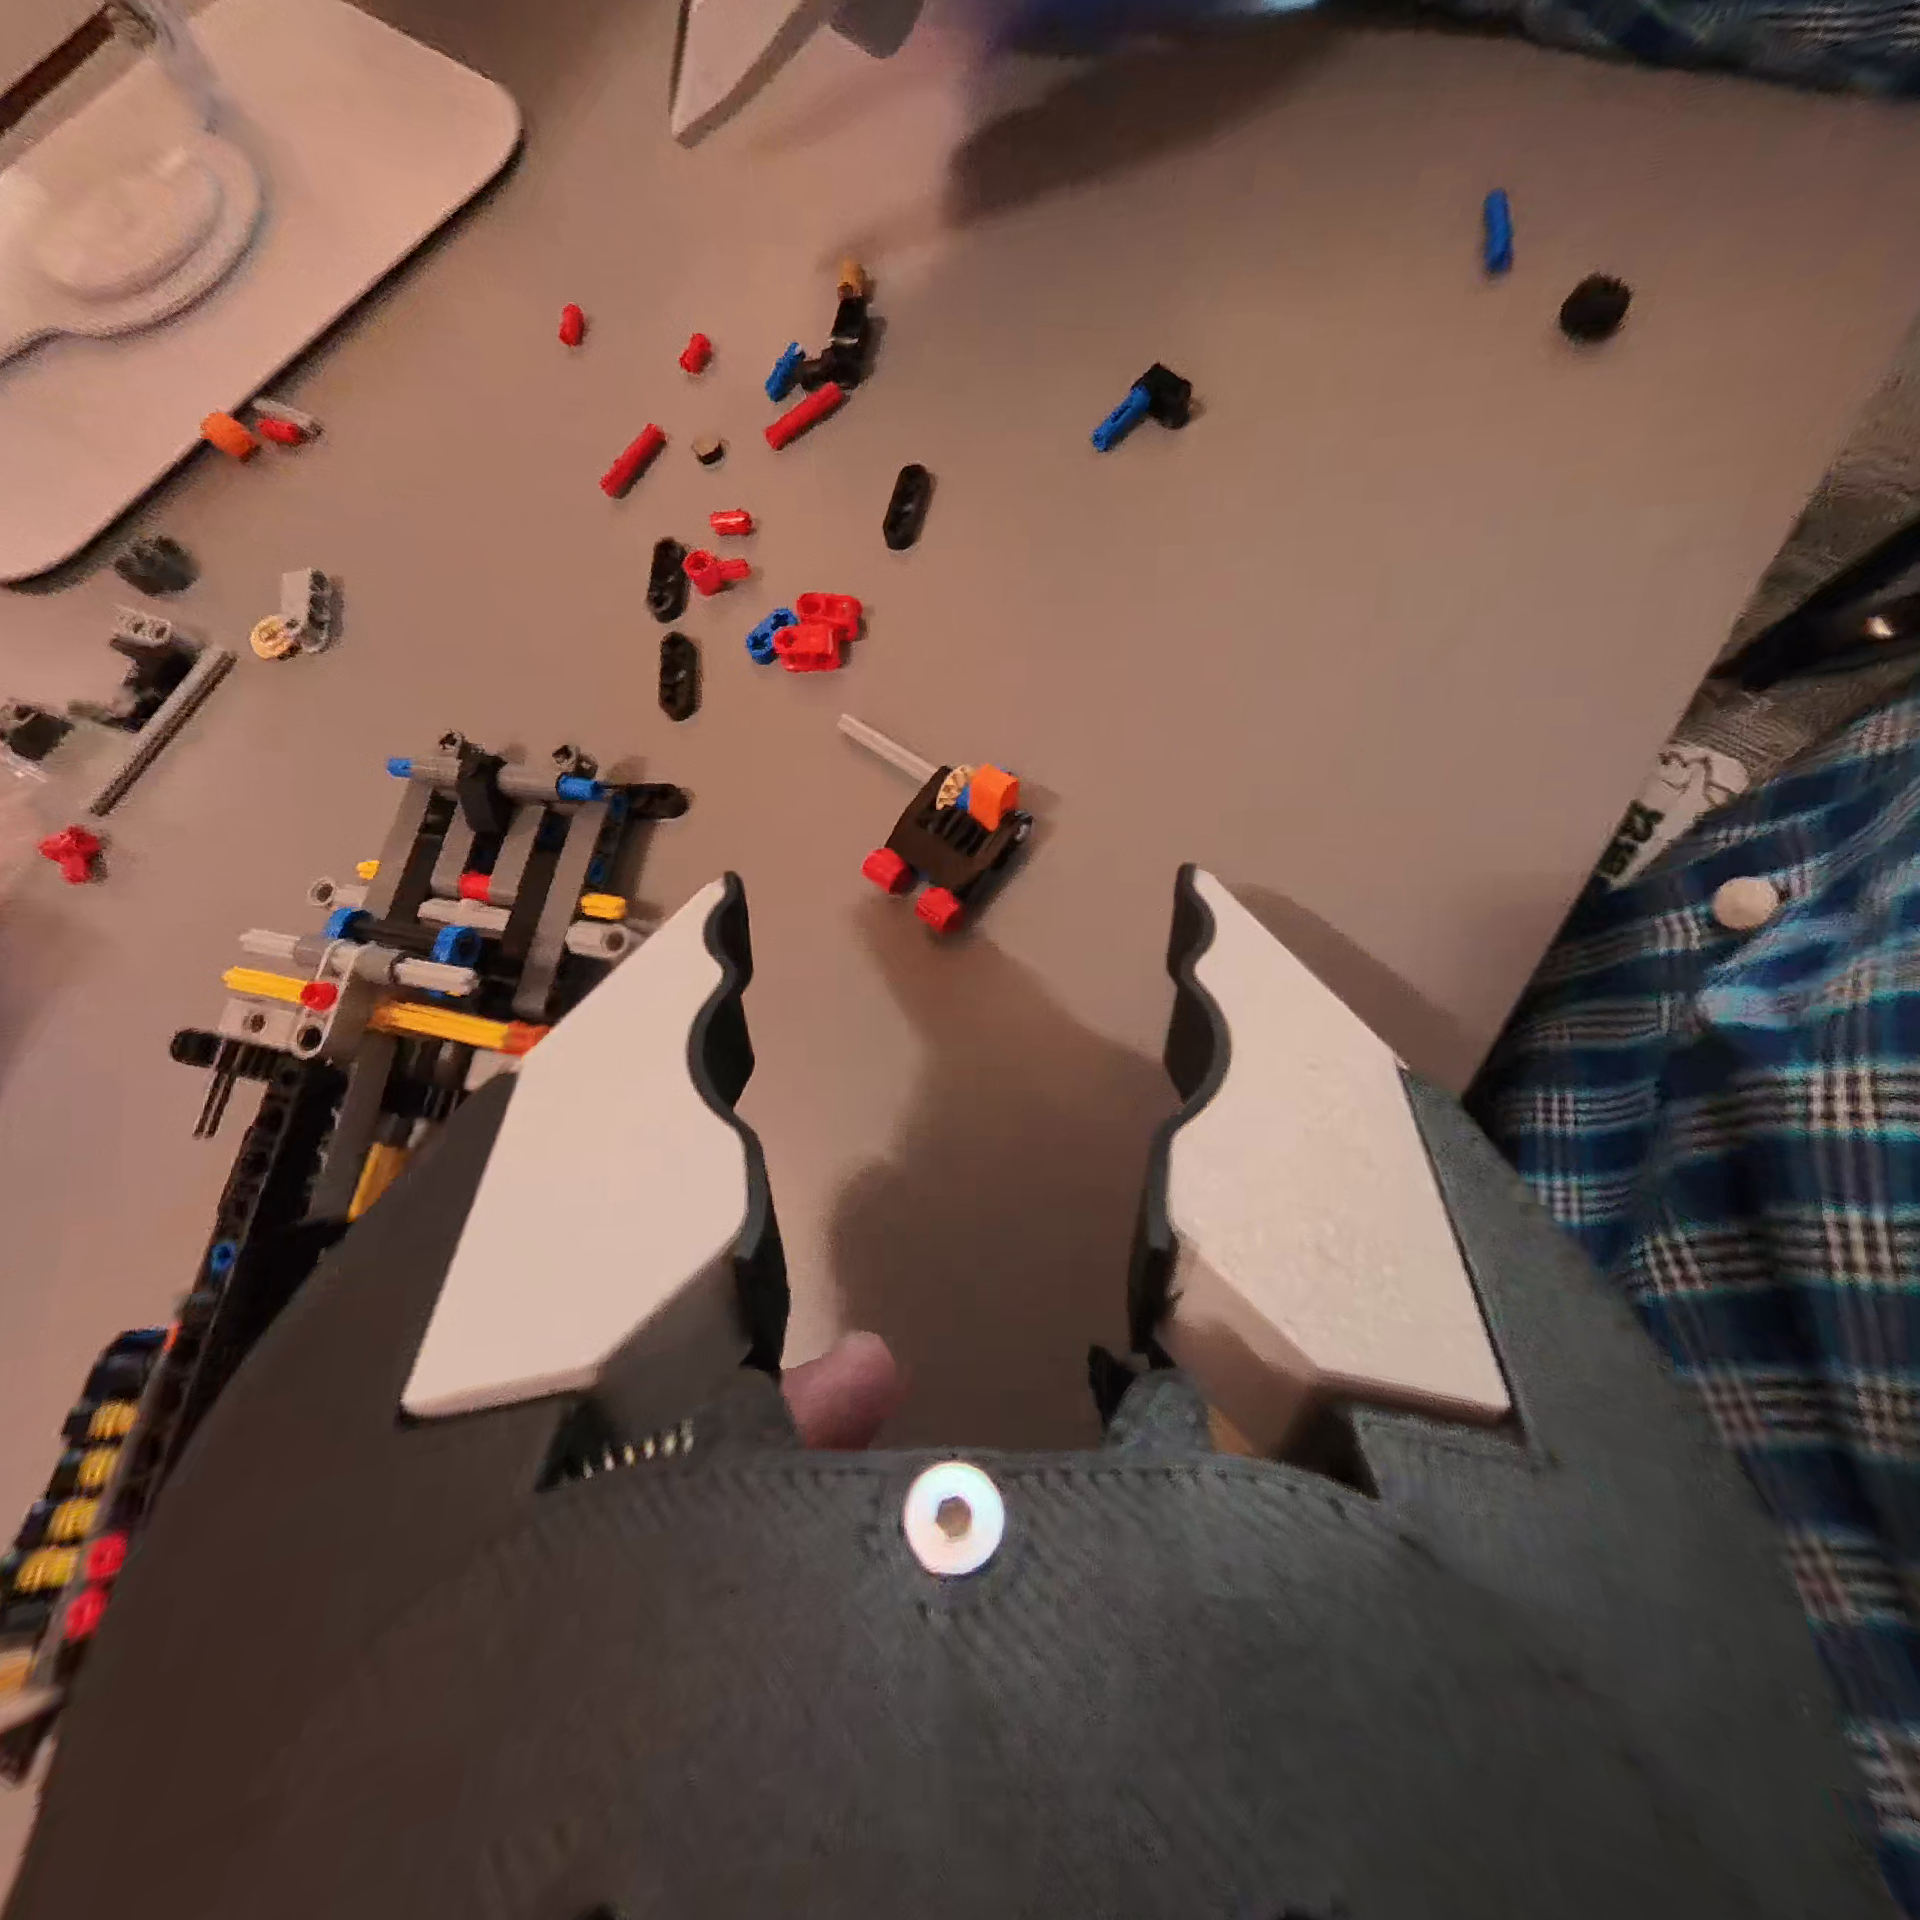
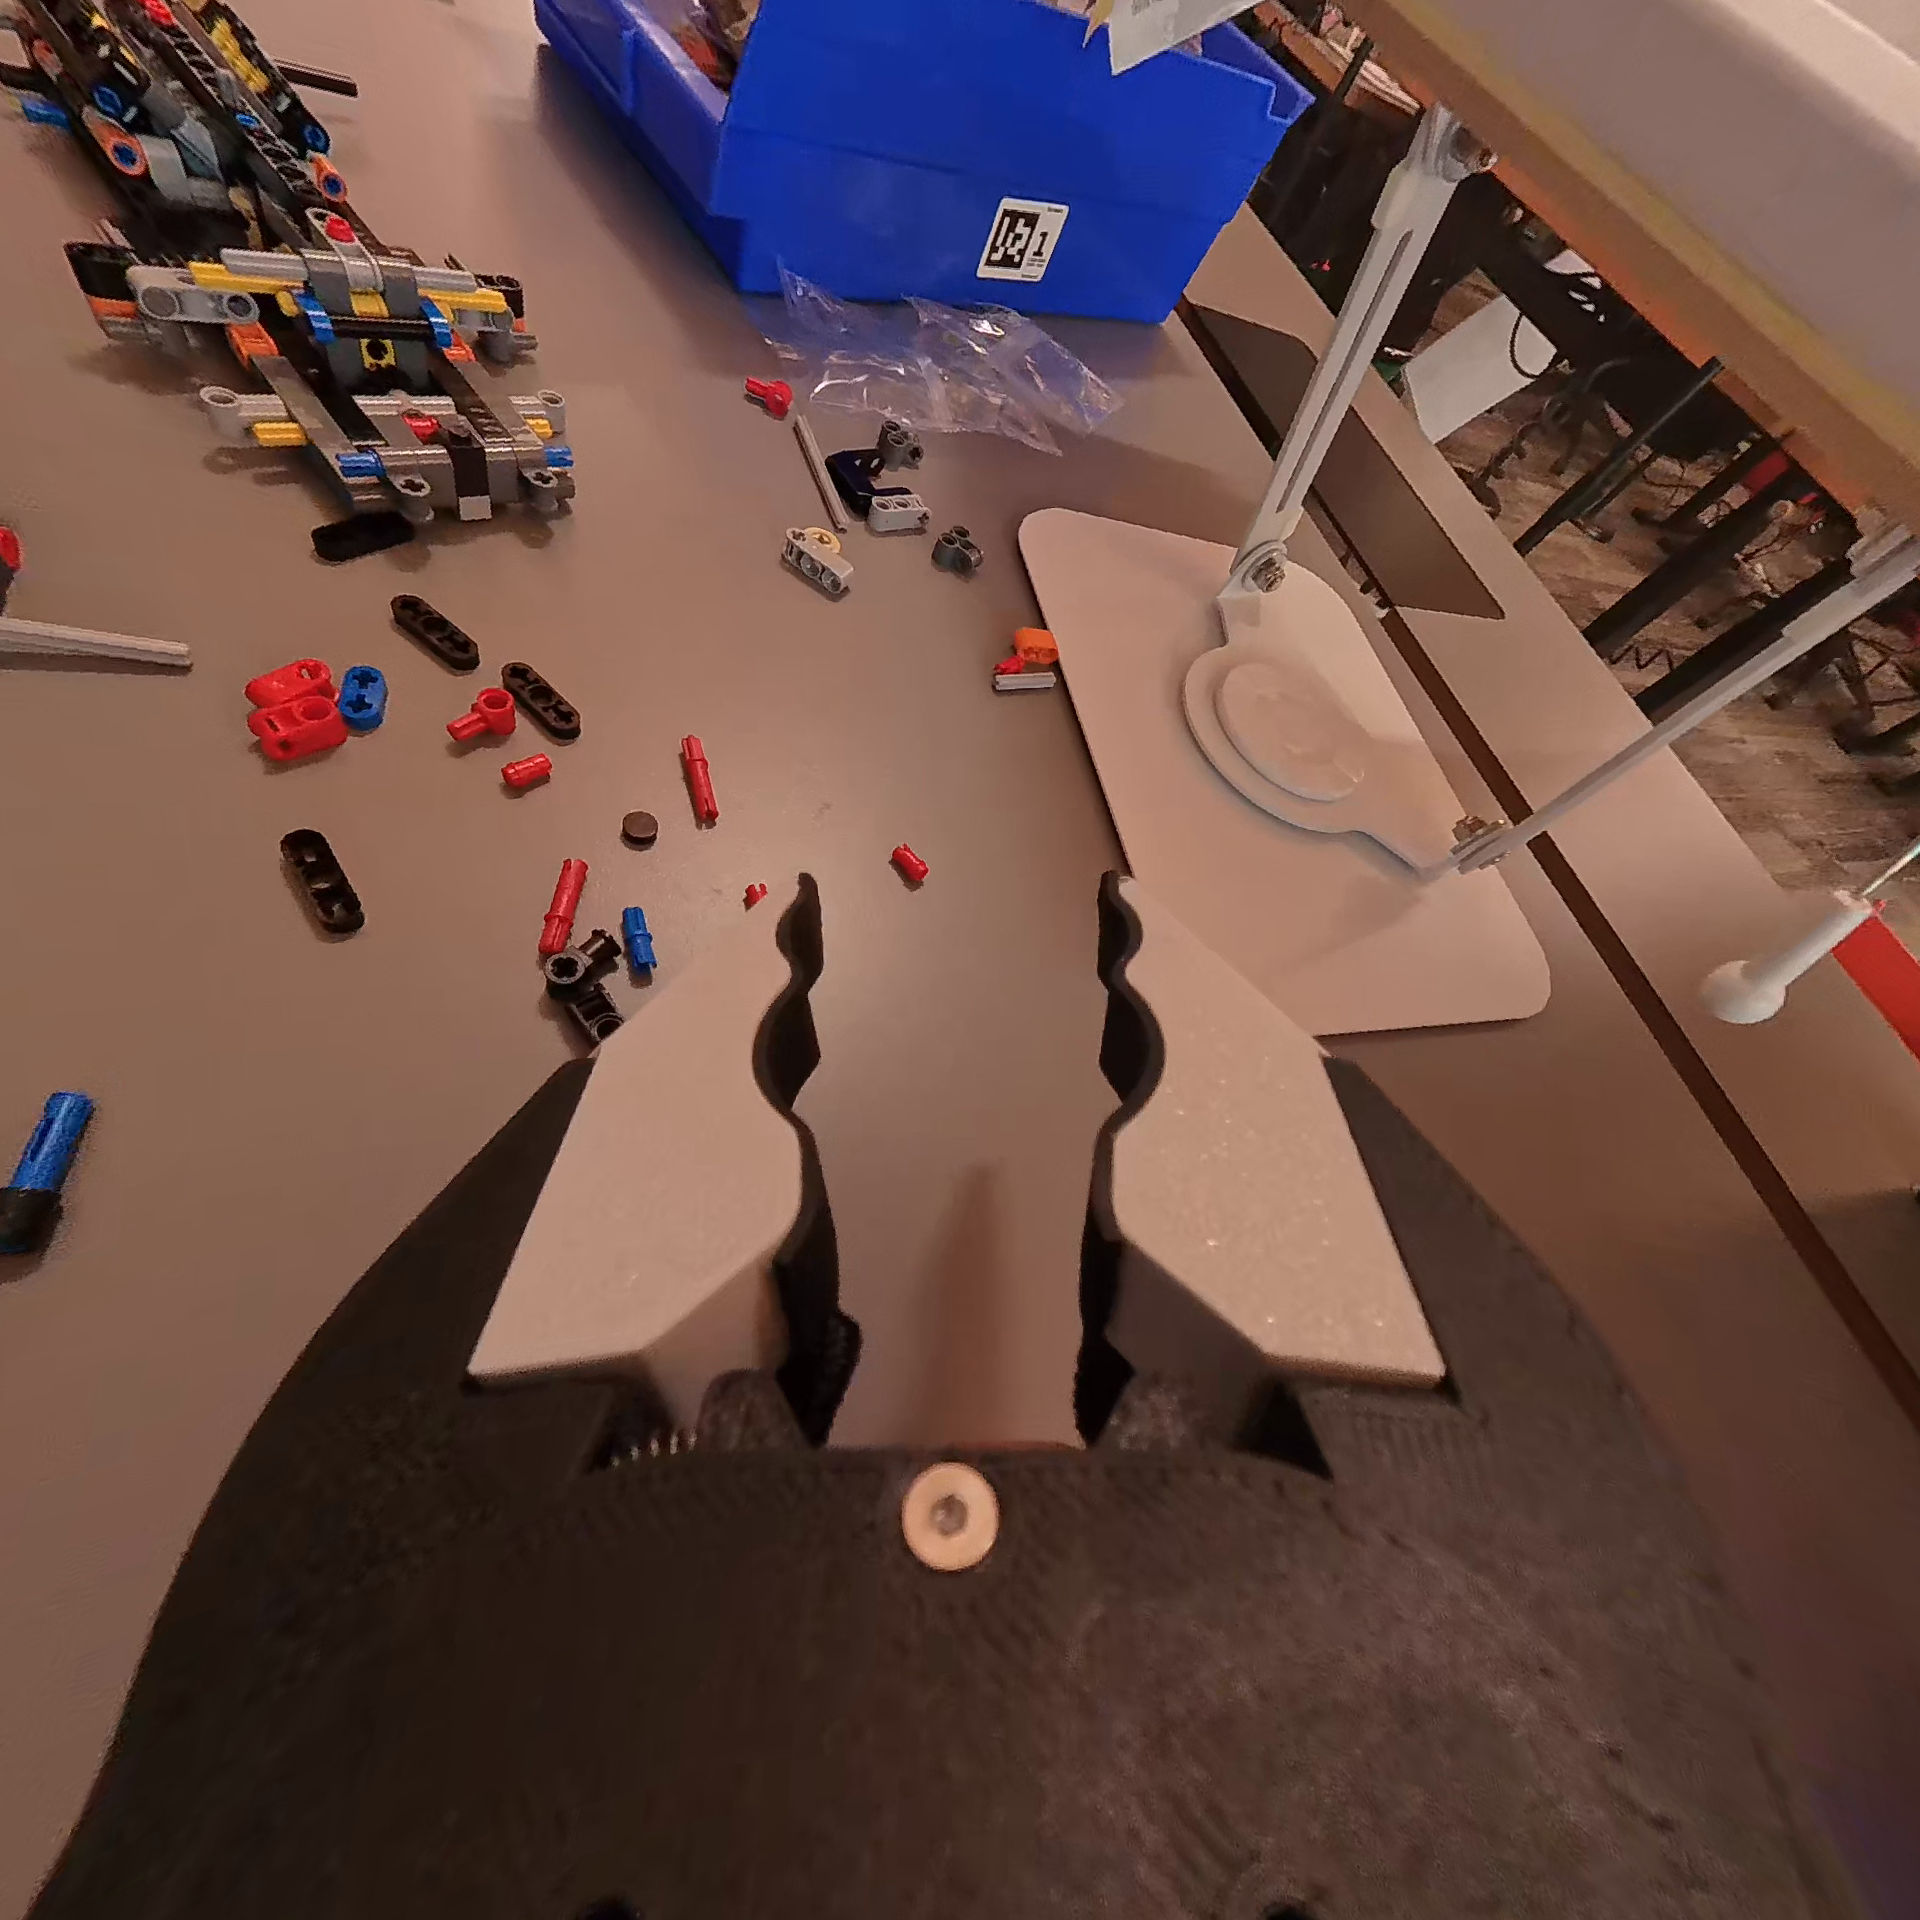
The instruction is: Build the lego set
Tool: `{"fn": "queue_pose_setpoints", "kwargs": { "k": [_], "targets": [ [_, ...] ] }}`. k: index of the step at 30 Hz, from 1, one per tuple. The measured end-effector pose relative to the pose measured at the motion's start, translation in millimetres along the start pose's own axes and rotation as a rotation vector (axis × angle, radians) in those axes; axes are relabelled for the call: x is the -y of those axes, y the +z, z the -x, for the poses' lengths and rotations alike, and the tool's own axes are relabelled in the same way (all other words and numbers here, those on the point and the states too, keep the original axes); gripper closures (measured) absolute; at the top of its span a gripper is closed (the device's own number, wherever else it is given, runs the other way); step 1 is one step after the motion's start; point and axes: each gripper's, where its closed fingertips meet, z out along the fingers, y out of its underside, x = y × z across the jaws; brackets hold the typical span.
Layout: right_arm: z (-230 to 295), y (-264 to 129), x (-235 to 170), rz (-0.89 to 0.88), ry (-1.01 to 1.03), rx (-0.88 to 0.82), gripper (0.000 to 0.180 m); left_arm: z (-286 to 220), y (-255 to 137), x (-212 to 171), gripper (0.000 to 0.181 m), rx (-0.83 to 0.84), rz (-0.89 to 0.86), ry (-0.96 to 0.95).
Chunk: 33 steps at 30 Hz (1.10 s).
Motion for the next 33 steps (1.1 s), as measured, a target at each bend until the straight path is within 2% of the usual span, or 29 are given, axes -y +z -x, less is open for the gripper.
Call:
{"fn": "queue_pose_setpoints", "kwargs": {
  "k": [5,11,16,19,22,28,33],
  "targets": [
    [3,2,0,0.008,-0.011,0.005,0.128,-10,0,6,0.103,0.073,-0.011,-0.141],
    [2,2,0,0.008,-0.009,0.0,0.129,-6,11,-4,0.11,0.167,0.07,-0.141],
    [3,3,-2,0.018,-0.02,0.0,0.129,-8,24,-4,0.126,0.139,0.115,-0.156],
    [3,3,-1,0.018,-0.022,-0.001,0.129,-8,30,-5,0.128,0.132,0.129,-0.157],
    [4,3,-2,0.023,-0.023,0.001,0.129,-1,34,-3,0.143,0.148,0.124,-0.144],
    [3,4,-5,0.027,-0.013,0.005,0.129,0,37,0,0.144,0.103,0.136,-0.086],
    [5,4,-5,0.03,-0.017,0.015,0.129,-11,37,1,0.144,-0.01,0.126,0.026]
  ]
}}
